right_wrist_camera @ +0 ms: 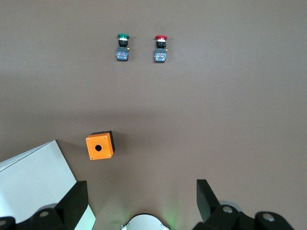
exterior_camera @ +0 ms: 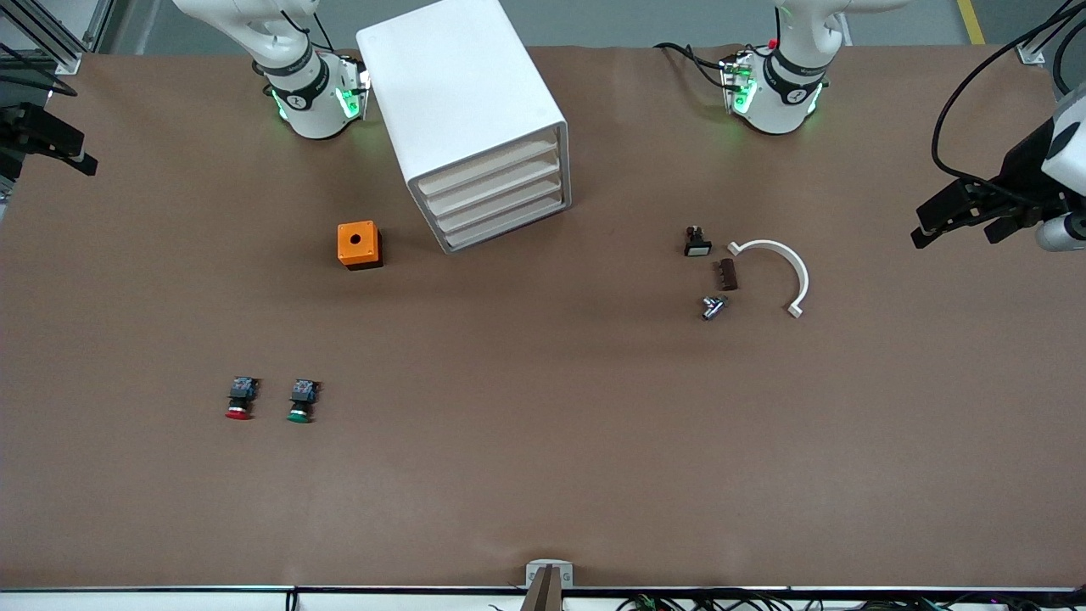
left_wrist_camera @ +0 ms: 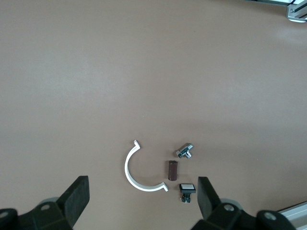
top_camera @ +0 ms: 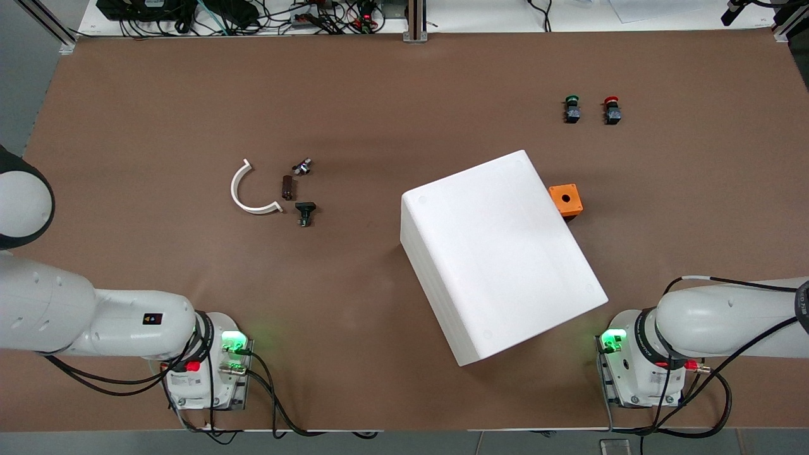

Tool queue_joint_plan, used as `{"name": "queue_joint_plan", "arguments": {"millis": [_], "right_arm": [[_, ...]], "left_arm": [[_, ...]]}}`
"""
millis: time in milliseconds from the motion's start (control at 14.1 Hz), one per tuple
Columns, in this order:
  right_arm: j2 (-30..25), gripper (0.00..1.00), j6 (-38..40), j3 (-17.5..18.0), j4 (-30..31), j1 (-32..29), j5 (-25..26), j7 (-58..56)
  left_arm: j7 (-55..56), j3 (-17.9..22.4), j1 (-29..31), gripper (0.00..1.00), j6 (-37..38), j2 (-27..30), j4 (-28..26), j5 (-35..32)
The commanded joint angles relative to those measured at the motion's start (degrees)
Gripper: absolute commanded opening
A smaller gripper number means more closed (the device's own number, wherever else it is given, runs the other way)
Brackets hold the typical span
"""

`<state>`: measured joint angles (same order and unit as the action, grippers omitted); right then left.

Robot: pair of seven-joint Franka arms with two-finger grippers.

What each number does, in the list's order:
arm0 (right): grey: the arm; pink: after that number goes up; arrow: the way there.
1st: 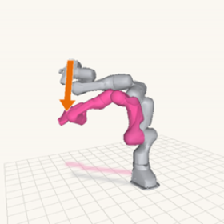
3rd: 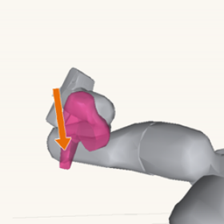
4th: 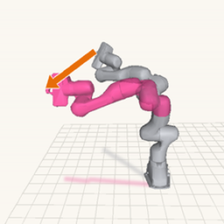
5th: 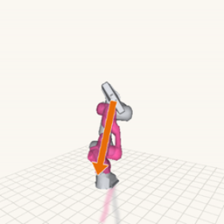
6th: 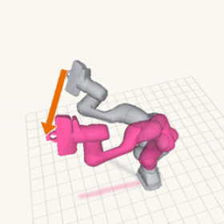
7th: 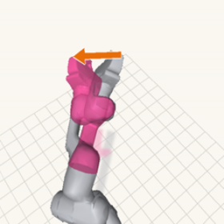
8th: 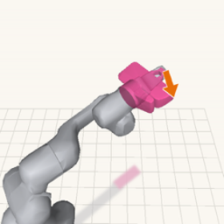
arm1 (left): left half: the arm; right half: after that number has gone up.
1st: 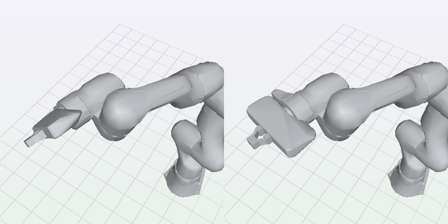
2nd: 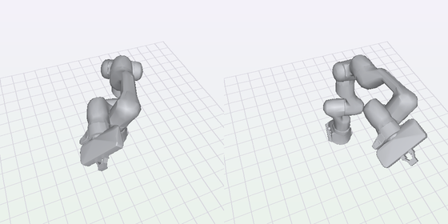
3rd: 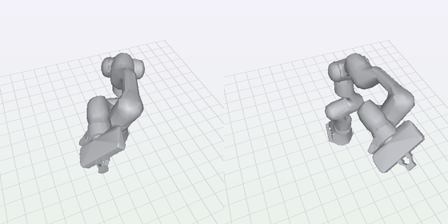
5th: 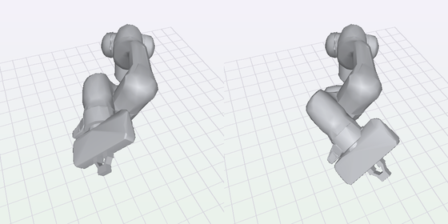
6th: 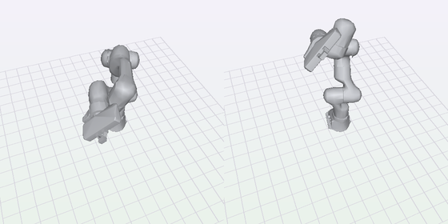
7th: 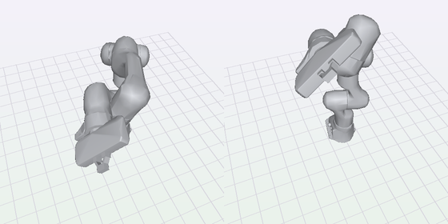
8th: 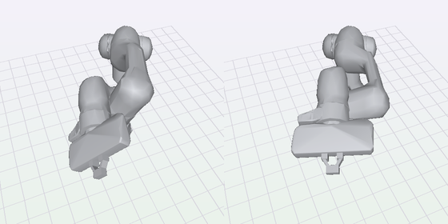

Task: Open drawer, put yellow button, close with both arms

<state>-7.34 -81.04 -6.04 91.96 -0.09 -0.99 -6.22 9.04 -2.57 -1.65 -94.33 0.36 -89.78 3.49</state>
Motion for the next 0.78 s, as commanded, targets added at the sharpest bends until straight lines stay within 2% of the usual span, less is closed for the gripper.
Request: {"name": "queue_joint_plan", "arguments": {"millis": [0, 283, 707], "right_arm": [[-1.62, 1.00, -0.69, -0.20, 1.38, 0.62, -0.07, 0.69], [-1.62, 1.00, -0.43, -0.29, 1.38, 0.53, 0.11, 0.42], [-1.62, 1.00, -0.26, -0.29, 1.38, 0.36, 0.55, -0.37]], "left_arm": [[0.19, -0.15, 0.15, 0.99, 0.20, -0.27, 1.36, -1.03], [0.01, -0.15, 0.42, 0.99, 1.52, -0.01, 3.29, -1.29], [0.19, -0.15, 0.33, 0.99, 2.13, -0.10, 3.21, -1.29]]}}
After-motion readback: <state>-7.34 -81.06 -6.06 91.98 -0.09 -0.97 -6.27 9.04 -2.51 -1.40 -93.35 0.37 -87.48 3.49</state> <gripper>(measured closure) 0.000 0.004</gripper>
